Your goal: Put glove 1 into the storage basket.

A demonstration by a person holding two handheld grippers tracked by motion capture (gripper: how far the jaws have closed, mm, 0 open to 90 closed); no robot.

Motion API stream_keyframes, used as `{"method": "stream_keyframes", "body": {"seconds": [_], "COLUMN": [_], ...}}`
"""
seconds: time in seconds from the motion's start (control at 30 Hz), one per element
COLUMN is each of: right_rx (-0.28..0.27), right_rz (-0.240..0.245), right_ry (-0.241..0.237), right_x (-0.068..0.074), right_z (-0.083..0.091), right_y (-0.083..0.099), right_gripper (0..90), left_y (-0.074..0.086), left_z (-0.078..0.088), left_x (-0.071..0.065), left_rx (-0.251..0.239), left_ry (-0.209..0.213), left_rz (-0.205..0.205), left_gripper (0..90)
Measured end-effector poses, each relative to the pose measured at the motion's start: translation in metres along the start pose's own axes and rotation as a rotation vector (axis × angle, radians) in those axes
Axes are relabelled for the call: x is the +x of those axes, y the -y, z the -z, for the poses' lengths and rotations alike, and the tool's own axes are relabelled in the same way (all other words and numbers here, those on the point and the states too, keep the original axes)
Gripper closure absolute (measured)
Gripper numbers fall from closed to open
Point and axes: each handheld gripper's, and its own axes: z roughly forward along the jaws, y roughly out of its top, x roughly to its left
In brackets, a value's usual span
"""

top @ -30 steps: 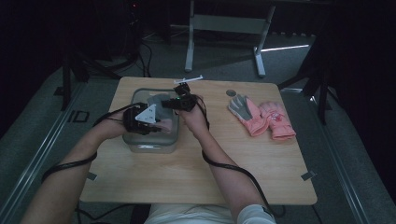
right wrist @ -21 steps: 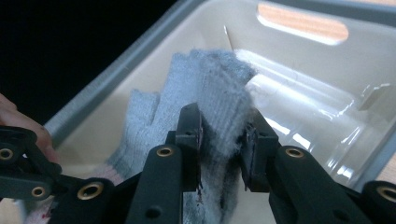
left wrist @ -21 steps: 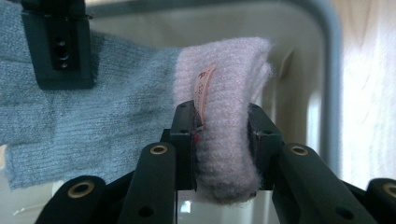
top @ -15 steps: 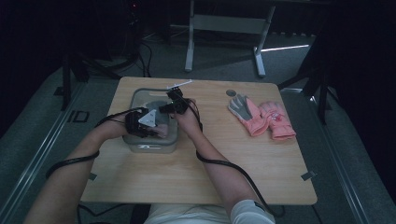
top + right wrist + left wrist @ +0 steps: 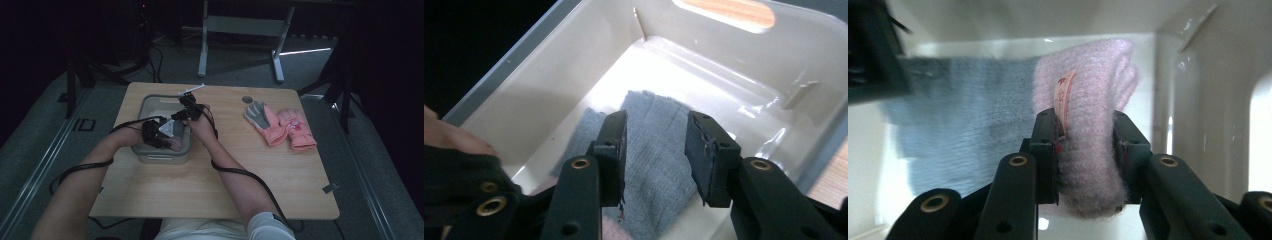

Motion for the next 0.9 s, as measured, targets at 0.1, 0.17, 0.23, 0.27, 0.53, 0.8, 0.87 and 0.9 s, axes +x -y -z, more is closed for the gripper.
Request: {"method": "stream_keyframes", "body": {"seconds": [0.1,0.17,0.23,0.27,0.53,0.8,0.87,0.9], "right_rx": [-0.023,-0.029,-0.048,-0.055,-0.109,-0.19,-0.235,-0.247], "right_rz": [0.002,0.003,0.023,0.026,0.036,0.076,0.089,0.102], "right_ry": [-0.014,-0.02,-0.034,-0.03,-0.053,-0.082,-0.089,-0.078], "right_x": [-0.002,-0.002,-0.001,-0.002,-0.011,-0.012,-0.015,-0.016], "right_z": [0.008,0.01,0.019,0.022,0.054,0.08,0.093,0.097], "right_y": [0.003,0.003,0.003,0.003,0.005,0.021,0.03,0.033], "right_gripper": [56.6,55.3,51.0,50.4,33.2,21.1,20.9,20.4], "left_y": [-0.003,-0.004,-0.004,-0.005,-0.004,-0.016,-0.022,-0.026], "left_z": [-0.002,-0.002,-0.001,0.0,0.021,0.051,0.053,0.054], "left_x": [0.0,0.0,-0.001,-0.001,0.006,0.002,-0.001,-0.004], "left_rx": [-0.003,-0.001,0.002,0.004,-0.019,-0.115,-0.144,-0.147], "left_ry": [0.006,0.007,0.004,0.003,-0.043,-0.089,-0.074,-0.079], "left_rz": [0.003,0.005,0.018,0.03,0.123,0.229,0.241,0.243], "left_gripper": [68.3,67.4,65.4,63.8,46.4,42.9,42.3,42.3]}}
